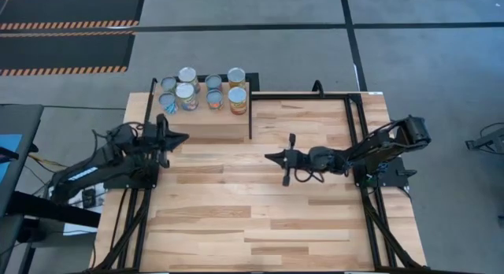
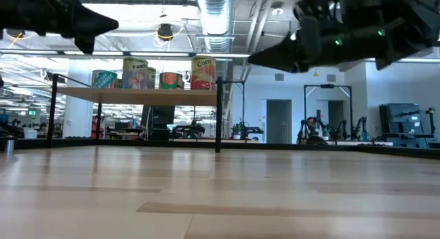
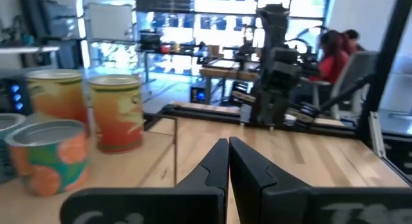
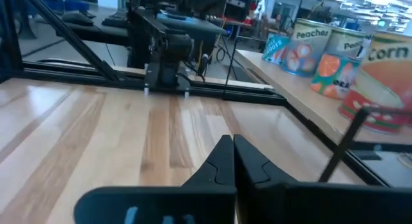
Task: Pick and place cans onto a shelf
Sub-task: Return to Home Position
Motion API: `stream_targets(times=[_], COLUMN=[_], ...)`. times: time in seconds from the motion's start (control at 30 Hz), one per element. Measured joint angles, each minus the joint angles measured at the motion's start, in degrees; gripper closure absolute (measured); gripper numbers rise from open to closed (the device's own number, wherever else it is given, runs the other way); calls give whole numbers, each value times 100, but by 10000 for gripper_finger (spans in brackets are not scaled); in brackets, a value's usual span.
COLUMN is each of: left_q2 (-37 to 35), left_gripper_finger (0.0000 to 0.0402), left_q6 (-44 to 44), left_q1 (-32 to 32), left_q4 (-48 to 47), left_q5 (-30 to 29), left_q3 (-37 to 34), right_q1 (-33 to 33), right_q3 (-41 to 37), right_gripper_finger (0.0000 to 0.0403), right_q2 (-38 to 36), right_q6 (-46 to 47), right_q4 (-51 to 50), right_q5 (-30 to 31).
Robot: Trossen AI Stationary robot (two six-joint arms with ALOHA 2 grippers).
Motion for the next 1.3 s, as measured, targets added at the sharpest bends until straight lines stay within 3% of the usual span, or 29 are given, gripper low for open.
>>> stream_targets(times=[0.13, 0.3, 0.6, 0.93, 1.3], left_q2=[0, 2, 2, 2, 9], left_gripper_finger=[401, 401, 401, 401, 401], left_q6=[209, 449, 549, 635, 621], left_q1=[-307, -557, -631, -635, -633], left_q4=[585, 803, 1330, 1249, 1135], left_q5=[-29, -209, -459, -463, -459], left_q3=[-435, -744, -1381, -1447, -1453], right_q1=[-127, -357, -300, -455, -1206], right_q3=[-373, -706, -1465, -2527, -2586], right_gripper_finger=[400, 400, 402, 402, 402], right_q2=[-343, -1299, -2645, -3906, -5501], right_q6=[51, 290, 271, 395, 577], right_q4=[111, -684, -1289, -1290, -3479], right_q5=[-298, -642, -60, -319, -972])
